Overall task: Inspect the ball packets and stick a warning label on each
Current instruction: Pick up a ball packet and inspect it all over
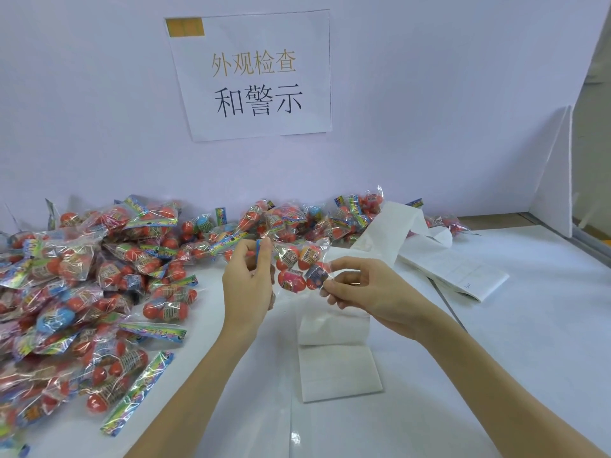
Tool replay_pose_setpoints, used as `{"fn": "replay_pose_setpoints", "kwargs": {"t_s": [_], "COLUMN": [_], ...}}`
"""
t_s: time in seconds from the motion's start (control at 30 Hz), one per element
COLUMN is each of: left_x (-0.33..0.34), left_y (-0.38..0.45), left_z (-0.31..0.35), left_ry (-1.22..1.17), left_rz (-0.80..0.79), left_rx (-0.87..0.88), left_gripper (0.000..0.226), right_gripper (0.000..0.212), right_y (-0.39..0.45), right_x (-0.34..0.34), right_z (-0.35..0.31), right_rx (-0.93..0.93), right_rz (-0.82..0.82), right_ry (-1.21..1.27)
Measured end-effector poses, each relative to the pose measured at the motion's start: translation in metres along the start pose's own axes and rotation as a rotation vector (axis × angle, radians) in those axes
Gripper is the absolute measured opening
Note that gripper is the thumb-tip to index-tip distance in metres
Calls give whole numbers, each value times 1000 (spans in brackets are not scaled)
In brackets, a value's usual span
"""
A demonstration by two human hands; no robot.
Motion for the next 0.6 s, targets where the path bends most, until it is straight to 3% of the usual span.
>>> {"fn": "replay_pose_setpoints", "kwargs": {"t_s": [0.23, 0.5, 0.6], "left_x": [20, 15, 25], "left_y": [1, 1, -2], "left_z": [-13, -12, -12], "left_ry": [-89, -507, -520], "left_rz": [-235, -103, -187], "left_rx": [-189, -256, -278], "left_gripper": [64, 77, 86], "right_gripper": [18, 19, 19], "right_y": [0, 0, -1], "right_x": [-9, -5, -10], "right_z": [-4, -7, -7], "right_rx": [-37, -84, -85], "right_rz": [81, 112, 155], "right_ry": [48, 27, 32]}}
Point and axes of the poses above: each hand's wrist, its own y-axis towards the middle knuckle, its own x-axis out of the palm, z = x × y, the point moved 8 cm from there along y, towards the middle knuckle, and after that the axes turned 7 degrees about -y, right-handed, at the moved point
